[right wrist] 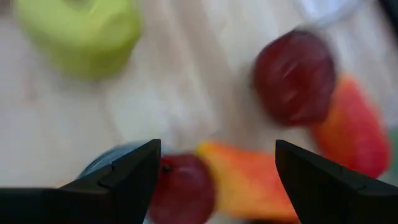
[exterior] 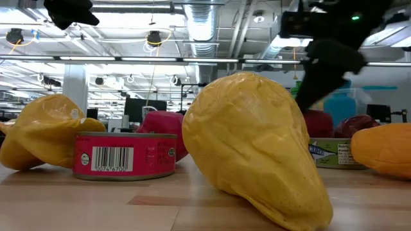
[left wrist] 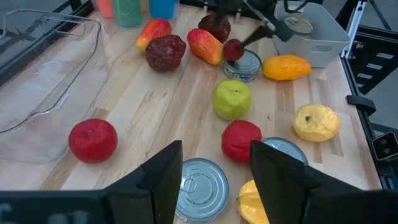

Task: Pick & Place Food Item
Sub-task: Put the green tuna can into the gray bin

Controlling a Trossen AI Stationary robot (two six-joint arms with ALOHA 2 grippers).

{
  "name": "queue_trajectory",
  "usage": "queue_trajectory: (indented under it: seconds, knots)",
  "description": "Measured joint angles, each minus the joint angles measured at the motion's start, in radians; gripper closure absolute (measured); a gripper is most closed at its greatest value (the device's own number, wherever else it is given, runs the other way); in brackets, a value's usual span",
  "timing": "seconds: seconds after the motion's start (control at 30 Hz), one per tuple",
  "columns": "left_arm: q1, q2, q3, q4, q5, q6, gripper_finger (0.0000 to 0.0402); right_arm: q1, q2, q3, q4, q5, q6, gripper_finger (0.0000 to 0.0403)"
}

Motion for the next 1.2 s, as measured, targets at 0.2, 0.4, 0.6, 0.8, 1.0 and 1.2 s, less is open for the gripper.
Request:
queue_trajectory:
  seconds: [0.2,0.4,0.6,0.8,1.0,1.2]
  knots:
    - [0.000,0.000,0.000,0.001,0.000,0.000,0.0225,-0.088,0.000,0.061,0.011,0.051,-0.142,0.0097]
    - [0.000,0.000,0.000,0.001,0.000,-0.002,0.0225,-0.078,-0.014,0.179,-0.062,-0.106,-0.124,0.0097]
    - [0.000,0.000,0.000,0.002,0.000,-0.003,0.0225,0.022,-0.013,0.167,-0.126,-0.317,-0.039,0.0097]
    - [0.000,0.000,0.000,0.002,0.000,-0.003,0.0225,0.111,-0.010,0.082,-0.082,-0.300,0.110,0.0097]
    - [0.000,0.000,0.000,0.002,0.000,-0.003,0.0225,0.127,-0.011,0.080,-0.089,-0.318,0.157,0.0097]
    - [0.000,0.000,0.000,0.002,0.000,-0.003,0.0225,0.089,0.005,0.079,-0.213,-0.315,0.241,0.0107]
